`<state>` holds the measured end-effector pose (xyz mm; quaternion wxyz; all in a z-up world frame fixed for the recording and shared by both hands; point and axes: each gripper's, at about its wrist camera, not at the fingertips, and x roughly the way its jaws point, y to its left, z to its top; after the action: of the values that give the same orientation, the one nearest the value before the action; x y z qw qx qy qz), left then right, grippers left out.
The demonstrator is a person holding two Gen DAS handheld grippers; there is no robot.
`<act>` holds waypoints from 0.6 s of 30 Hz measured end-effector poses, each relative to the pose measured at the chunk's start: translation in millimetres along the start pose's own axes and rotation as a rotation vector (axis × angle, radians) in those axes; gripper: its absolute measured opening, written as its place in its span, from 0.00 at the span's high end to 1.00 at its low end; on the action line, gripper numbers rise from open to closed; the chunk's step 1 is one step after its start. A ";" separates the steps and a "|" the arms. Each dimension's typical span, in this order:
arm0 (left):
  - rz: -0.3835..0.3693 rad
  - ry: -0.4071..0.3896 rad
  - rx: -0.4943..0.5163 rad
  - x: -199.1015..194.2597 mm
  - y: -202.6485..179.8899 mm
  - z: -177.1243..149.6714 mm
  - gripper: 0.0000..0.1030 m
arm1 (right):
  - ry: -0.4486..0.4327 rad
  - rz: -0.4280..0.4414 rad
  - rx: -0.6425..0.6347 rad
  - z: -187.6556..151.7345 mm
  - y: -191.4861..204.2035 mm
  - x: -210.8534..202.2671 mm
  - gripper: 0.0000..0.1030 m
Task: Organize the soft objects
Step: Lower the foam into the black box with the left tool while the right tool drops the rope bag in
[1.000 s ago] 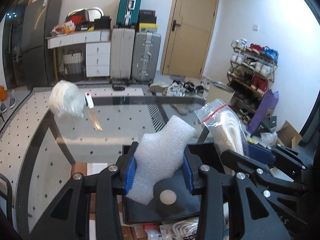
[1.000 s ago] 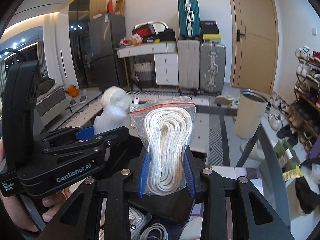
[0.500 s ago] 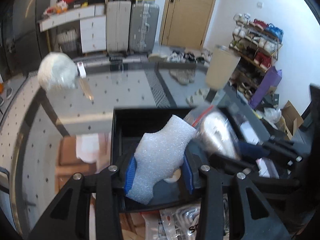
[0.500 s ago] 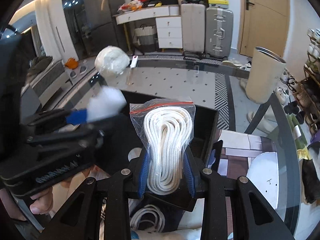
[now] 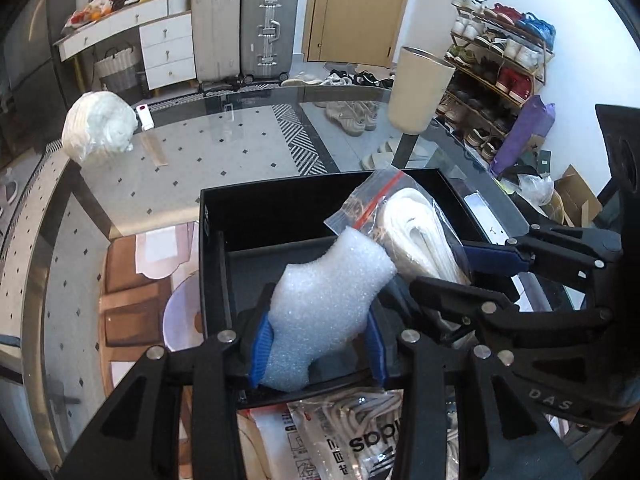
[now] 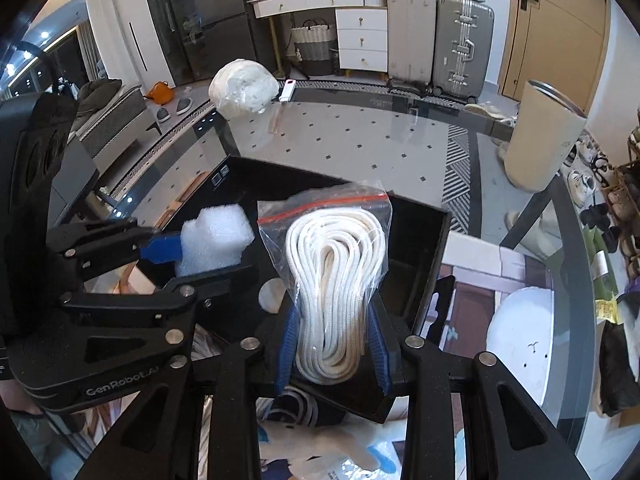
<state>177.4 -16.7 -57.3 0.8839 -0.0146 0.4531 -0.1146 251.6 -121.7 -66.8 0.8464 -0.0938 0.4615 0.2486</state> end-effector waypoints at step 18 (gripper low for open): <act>0.027 -0.096 -0.005 -50.2 4.7 -6.8 0.36 | -0.044 0.000 0.018 -8.8 1.8 -35.7 0.62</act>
<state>144.5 -0.7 -21.9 0.9060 -0.0161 0.4107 -0.1010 228.1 -135.5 -42.0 0.8572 -0.0810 0.4448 0.2464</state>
